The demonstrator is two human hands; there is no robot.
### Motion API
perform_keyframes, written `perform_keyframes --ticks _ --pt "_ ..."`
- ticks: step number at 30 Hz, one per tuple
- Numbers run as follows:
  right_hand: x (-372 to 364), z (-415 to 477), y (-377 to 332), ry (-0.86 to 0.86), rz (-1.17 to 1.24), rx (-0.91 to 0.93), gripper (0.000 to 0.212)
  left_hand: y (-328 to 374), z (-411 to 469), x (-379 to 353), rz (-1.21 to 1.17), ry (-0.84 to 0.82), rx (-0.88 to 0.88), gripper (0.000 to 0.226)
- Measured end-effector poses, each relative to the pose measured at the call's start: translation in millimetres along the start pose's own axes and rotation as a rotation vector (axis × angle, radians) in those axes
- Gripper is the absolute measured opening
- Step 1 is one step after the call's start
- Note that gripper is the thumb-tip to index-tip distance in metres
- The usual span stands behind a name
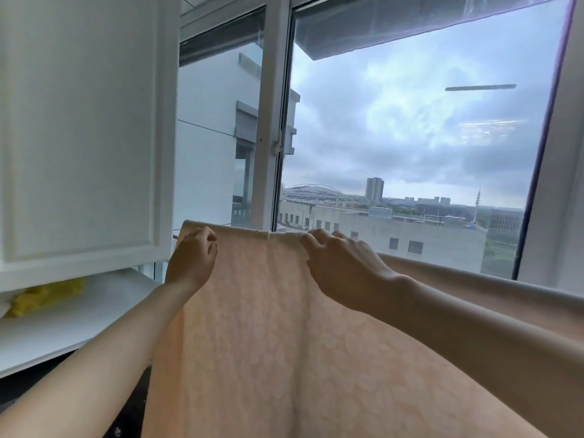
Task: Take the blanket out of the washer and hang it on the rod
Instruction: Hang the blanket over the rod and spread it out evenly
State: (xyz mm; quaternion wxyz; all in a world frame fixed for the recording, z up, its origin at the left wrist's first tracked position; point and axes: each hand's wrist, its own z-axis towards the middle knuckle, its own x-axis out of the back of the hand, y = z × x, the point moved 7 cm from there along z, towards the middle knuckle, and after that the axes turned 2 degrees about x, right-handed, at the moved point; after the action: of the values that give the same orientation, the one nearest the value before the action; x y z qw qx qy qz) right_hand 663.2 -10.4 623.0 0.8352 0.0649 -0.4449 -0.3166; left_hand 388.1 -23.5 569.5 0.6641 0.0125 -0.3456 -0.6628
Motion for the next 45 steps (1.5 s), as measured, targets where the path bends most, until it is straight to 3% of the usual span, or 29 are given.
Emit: perform_keyframes --ticks 4,10,16,19,26,29,34,38,40,42,45 --pt "-16 25 -11 -0.032 0.035 -0.045 0.052 -32 18 0 -0.007 -0.001 0.018 0.017" --pt "-37 63 -26 -0.037 -0.03 -0.089 0.022 -88 55 -4 -0.107 0.003 0.12 0.029" --pt "-49 104 -36 -0.036 -0.031 -0.142 0.014 -140 89 -21 -0.22 -0.073 0.281 0.033" --pt "-58 121 -36 -0.053 -0.046 -0.207 0.017 -161 100 -34 -0.425 -0.183 0.339 0.025" --pt "-73 142 -44 -0.048 -0.022 -0.288 0.022 -164 106 -51 -0.648 -0.465 0.258 0.022" --pt "-75 147 -43 0.011 -0.023 -0.34 0.022 -176 120 -46 -0.569 -0.38 0.235 0.016" --pt "-79 157 -49 0.072 -0.093 -0.357 0.015 -182 144 6 -0.436 0.096 0.192 0.019" --pt "-70 164 -52 0.291 -0.05 -0.32 0.015 -174 130 55 -0.494 0.378 0.044 0.018" --pt "-71 162 -62 0.349 -0.07 -0.172 0.015 -175 108 65 -0.465 0.381 -0.06 0.014" --pt "-86 155 -71 0.27 -0.113 -0.024 0.017 -187 85 60 -0.433 0.307 -0.086 0.011" --pt "-105 147 -72 0.134 -0.142 0.035 0.018 -208 73 26 -0.472 0.02 0.039 0.011"
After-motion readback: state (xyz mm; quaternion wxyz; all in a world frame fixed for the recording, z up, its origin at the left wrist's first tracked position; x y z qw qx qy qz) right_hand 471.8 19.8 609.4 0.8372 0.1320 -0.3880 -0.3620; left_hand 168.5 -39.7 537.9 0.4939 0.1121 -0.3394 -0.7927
